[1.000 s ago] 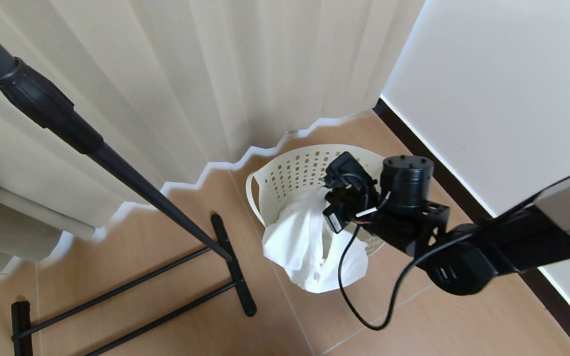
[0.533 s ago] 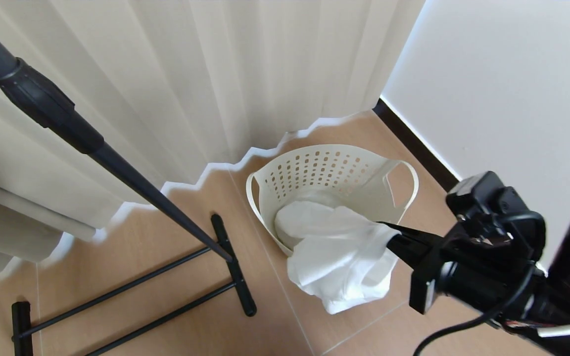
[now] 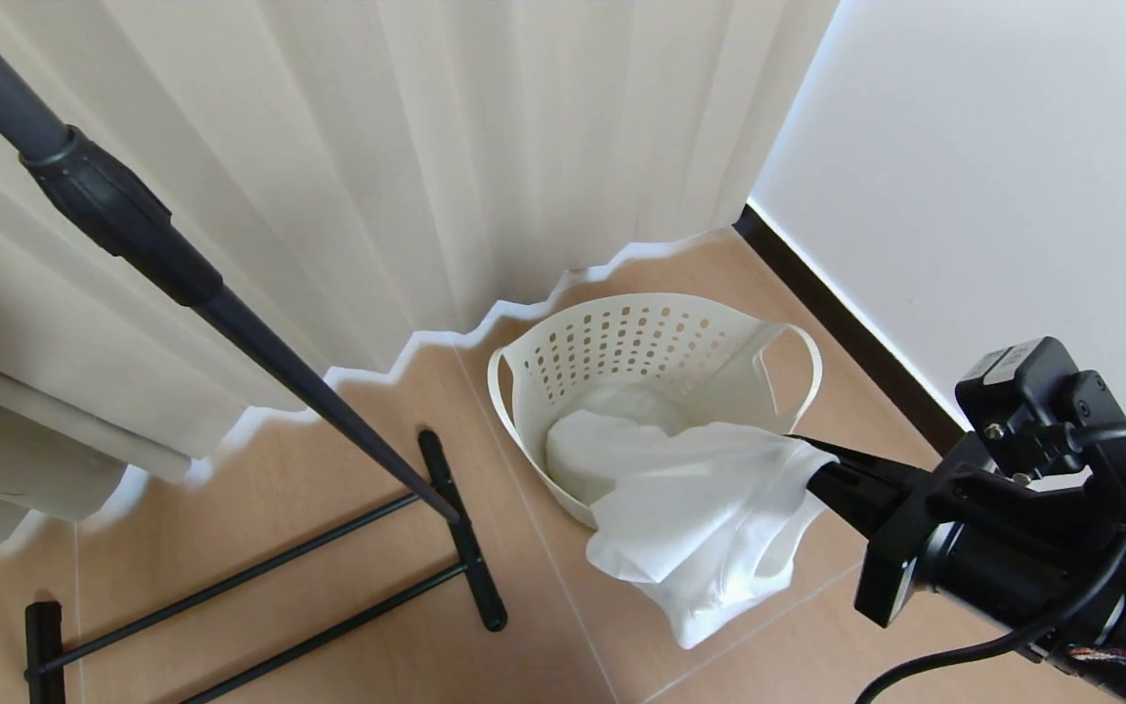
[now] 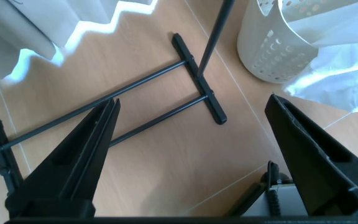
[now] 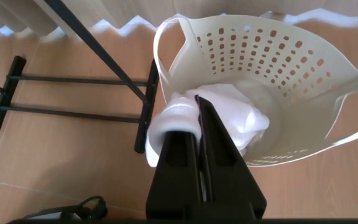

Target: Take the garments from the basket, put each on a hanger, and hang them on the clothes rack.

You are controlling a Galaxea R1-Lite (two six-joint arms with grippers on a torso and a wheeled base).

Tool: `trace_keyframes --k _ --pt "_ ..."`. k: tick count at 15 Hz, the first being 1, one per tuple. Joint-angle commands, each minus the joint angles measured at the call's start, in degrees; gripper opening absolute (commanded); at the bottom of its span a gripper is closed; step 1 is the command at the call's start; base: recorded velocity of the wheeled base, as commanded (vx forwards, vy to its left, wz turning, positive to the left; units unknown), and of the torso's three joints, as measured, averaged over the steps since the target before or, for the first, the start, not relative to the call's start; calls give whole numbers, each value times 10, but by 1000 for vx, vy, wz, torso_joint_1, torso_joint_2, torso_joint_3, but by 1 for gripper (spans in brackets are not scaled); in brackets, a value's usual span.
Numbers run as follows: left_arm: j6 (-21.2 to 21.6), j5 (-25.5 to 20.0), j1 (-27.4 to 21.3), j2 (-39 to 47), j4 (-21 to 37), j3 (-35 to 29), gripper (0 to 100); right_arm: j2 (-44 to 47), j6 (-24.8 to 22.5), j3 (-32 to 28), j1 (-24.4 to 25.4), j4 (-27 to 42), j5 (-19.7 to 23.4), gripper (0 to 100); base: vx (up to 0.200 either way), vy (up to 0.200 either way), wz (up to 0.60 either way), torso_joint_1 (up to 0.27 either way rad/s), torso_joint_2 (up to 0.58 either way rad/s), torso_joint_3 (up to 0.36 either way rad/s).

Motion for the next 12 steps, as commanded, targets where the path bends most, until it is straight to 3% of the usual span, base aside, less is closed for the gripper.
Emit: trace_keyframes --k 1,12 --pt "0 0 0 0 0 0 100 0 0 1 -1 0 0 0 0 0 0 12 2 178" --pt "0 0 0 0 0 0 100 0 -3 0 -17 0 -1 0 0 0 0 1 5 200"
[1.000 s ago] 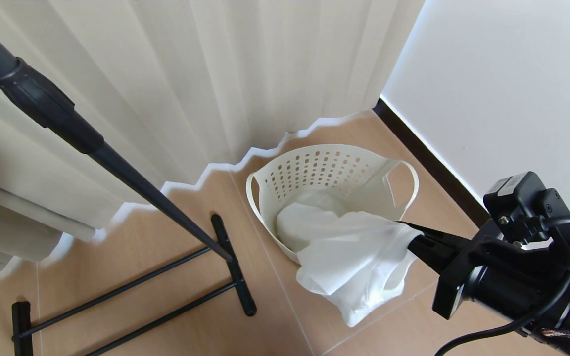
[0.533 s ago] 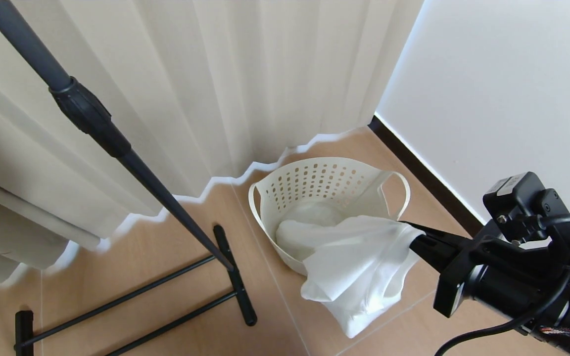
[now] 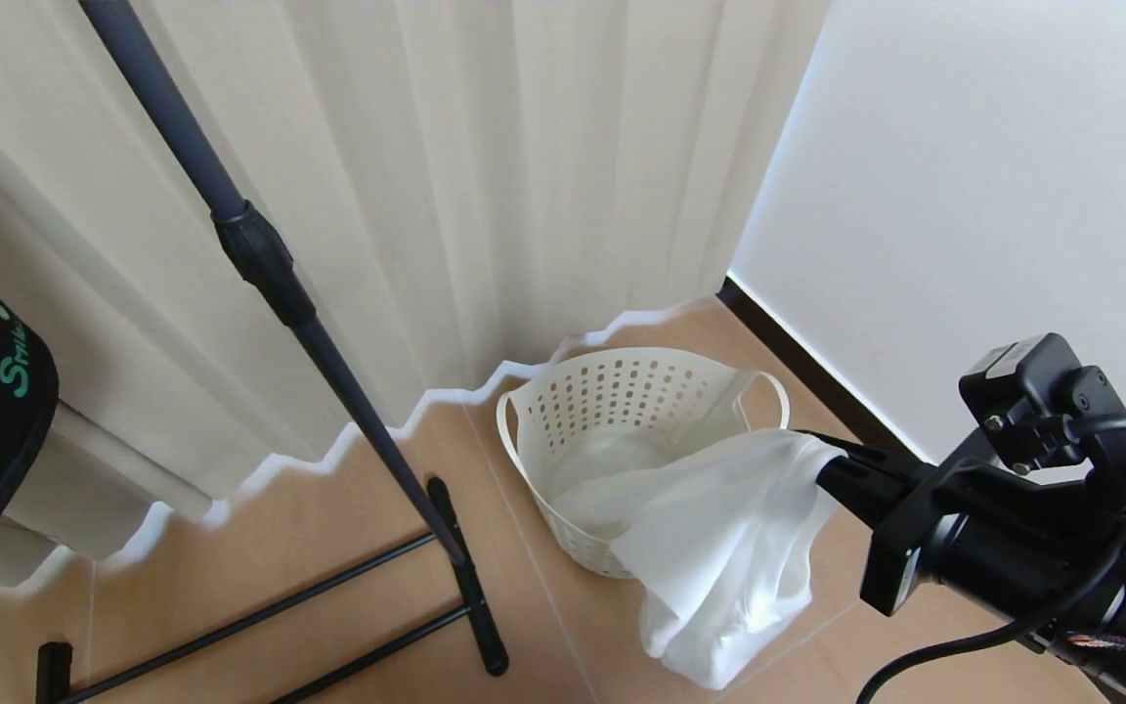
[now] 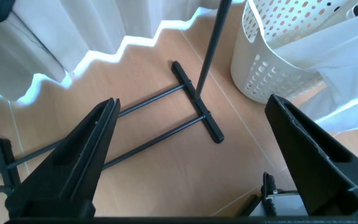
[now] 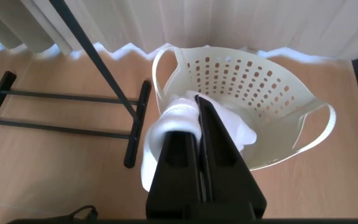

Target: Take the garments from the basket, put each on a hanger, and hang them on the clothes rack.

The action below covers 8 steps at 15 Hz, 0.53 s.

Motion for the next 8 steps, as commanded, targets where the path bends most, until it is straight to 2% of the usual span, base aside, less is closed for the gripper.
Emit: trace_keyframes --k 1,8 --pt "-1 0 0 0 0 0 100 0 0 1 0 0 0 0 0 0 0 -2 2 193" --pt "0 0 0 0 0 0 100 3 1 2 0 1 0 0 0 0 0 2 0 204"
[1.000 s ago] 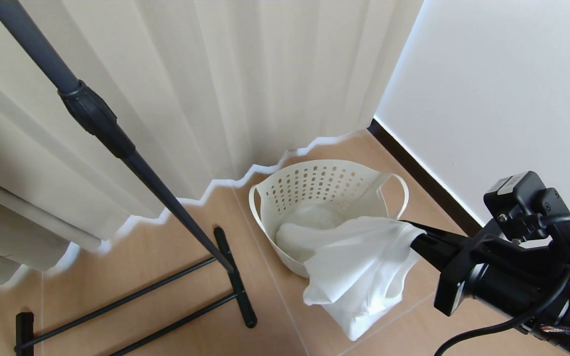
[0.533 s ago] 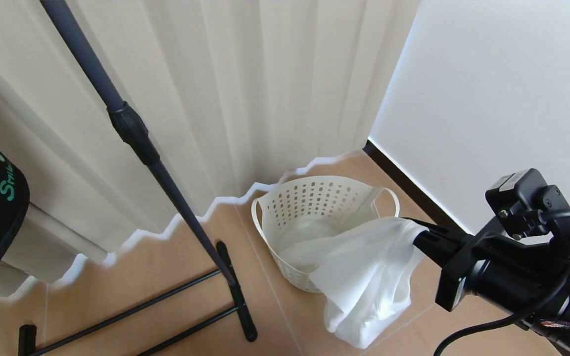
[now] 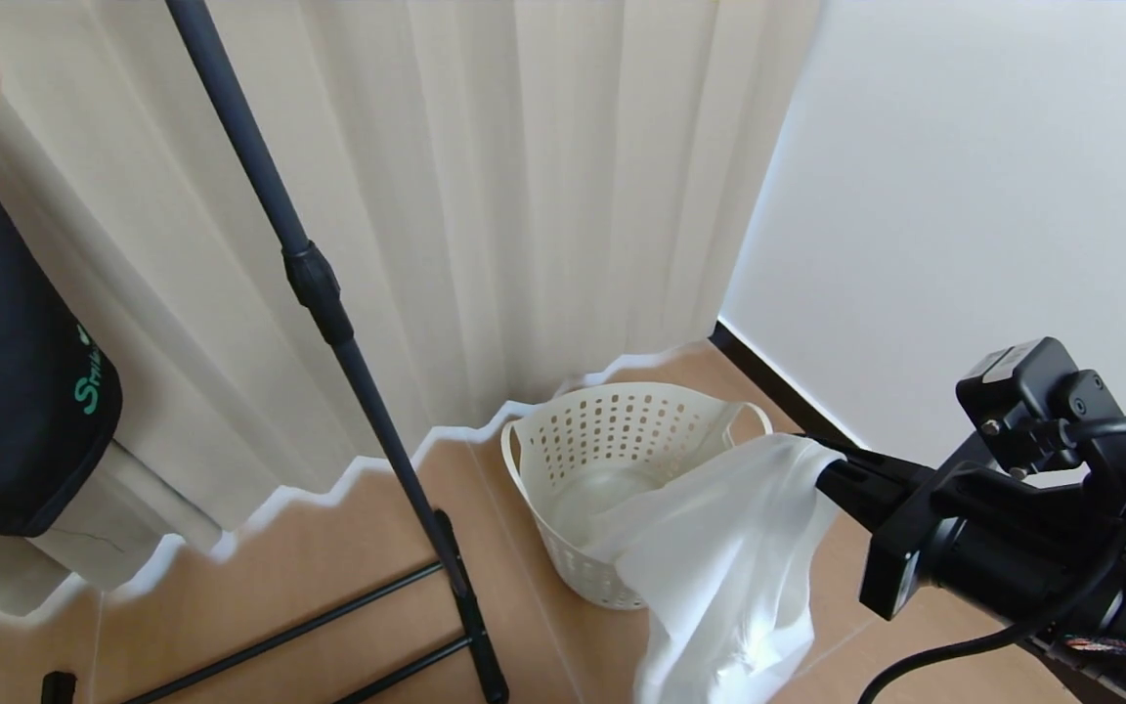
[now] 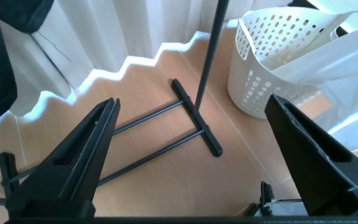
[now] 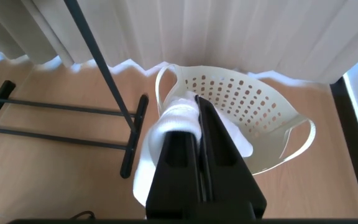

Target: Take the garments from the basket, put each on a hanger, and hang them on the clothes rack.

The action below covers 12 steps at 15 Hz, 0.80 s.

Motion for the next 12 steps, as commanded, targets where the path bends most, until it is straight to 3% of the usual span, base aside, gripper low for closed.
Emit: trace_keyframes --k 1,6,12 --pt "0 0 0 1 0 0 100 1 0 2 0 -1 1 0 0 0 0 2 2 207" --pt "0 0 0 1 0 0 100 -3 -1 -1 -10 -1 1 0 0 0 0 8 -67 138" --pt "-1 0 0 1 0 0 100 0 -1 1 -10 -1 2 0 0 0 0 83 -416 -129"
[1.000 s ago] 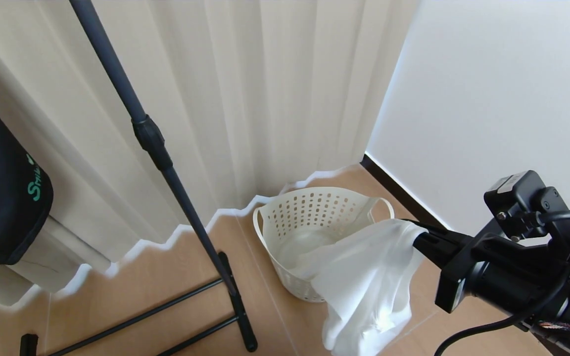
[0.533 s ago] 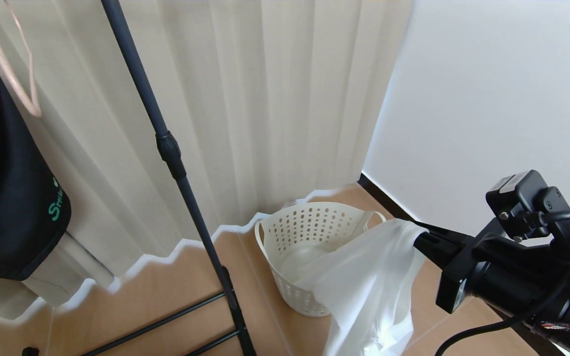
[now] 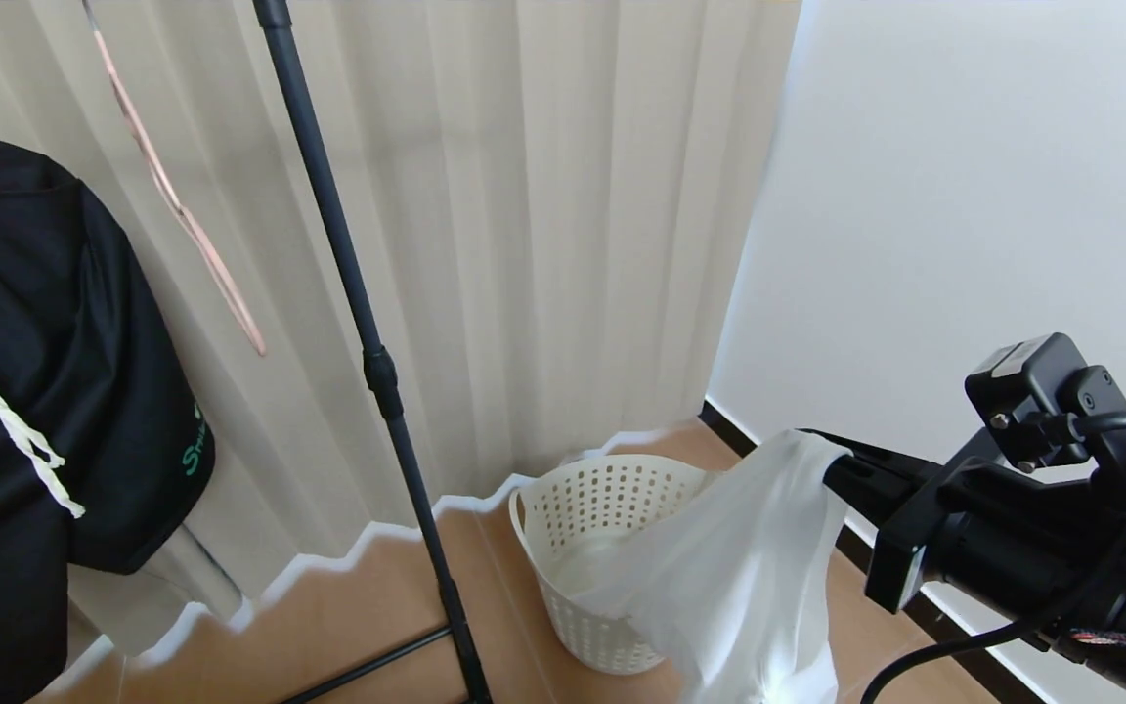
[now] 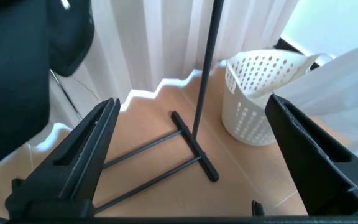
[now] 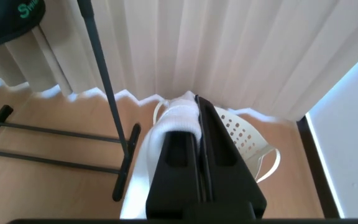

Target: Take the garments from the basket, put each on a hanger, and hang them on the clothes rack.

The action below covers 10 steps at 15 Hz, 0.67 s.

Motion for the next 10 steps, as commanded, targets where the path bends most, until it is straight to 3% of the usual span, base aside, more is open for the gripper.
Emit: trace_keyframes --k 1,4,10 --pt "0 0 0 1 0 0 100 3 0 0 0 0 0 0 0 0 0 110 -476 -163" --pt "0 0 0 1 0 0 100 3 -1 2 0 -1 0 0 0 0 0 137 -483 -170" --pt "1 0 0 1 0 0 100 3 -2 3 0 0 0 0 0 0 0 175 -503 -311"
